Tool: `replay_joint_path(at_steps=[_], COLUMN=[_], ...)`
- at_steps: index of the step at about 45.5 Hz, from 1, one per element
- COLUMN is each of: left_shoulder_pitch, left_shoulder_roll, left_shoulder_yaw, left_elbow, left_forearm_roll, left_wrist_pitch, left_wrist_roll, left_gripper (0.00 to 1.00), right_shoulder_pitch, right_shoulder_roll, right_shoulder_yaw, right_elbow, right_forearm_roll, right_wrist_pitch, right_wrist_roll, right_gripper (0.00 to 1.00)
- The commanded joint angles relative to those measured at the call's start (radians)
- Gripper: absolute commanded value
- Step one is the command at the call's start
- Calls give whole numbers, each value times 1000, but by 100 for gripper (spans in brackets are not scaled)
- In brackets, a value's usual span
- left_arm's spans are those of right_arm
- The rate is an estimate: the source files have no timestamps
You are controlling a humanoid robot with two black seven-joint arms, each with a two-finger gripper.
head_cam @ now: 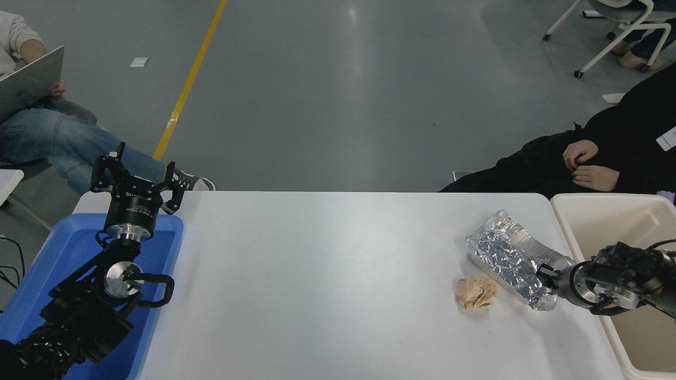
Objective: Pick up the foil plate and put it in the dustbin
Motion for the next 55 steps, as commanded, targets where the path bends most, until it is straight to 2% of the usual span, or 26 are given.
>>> replay_joint_path(at_steps=[1, 17, 28, 32, 40, 46, 55], left_shoulder_pitch=[0, 0, 0, 0, 0, 0, 0], left_shoulder_roll=[0, 0, 0, 0, 0, 0, 0], left_shoulder_yaw=[0, 0, 2, 2, 2, 2, 2], left_elbow=[0, 0, 0, 0, 0, 0, 0], left_forearm_roll=[0, 0, 0, 0, 0, 0, 0], left_wrist_pitch=[0, 0, 0, 0, 0, 0, 0], left_wrist_roll=[0, 0, 2, 0, 0, 0, 0], left_gripper=[99, 99, 99, 99, 99, 99, 99], right_shoulder_pitch=[128, 379, 577, 657, 798, 905, 1037], right_shoulder_roll=[-83, -212, -219, -220, -222, -216, -211], right_shoulder_yaw=[-89, -209, -345, -384, -401, -436, -473], right_elbow=[143, 350, 518, 547, 547, 547, 556], right_forearm_roll=[21, 22, 24, 24, 24, 25, 30], right_wrist_pitch=[1, 66, 87, 165, 479, 647, 647], right_wrist_roll=[1, 6, 6, 16, 59, 70, 72], right_gripper=[0, 0, 0, 0, 0, 0, 0])
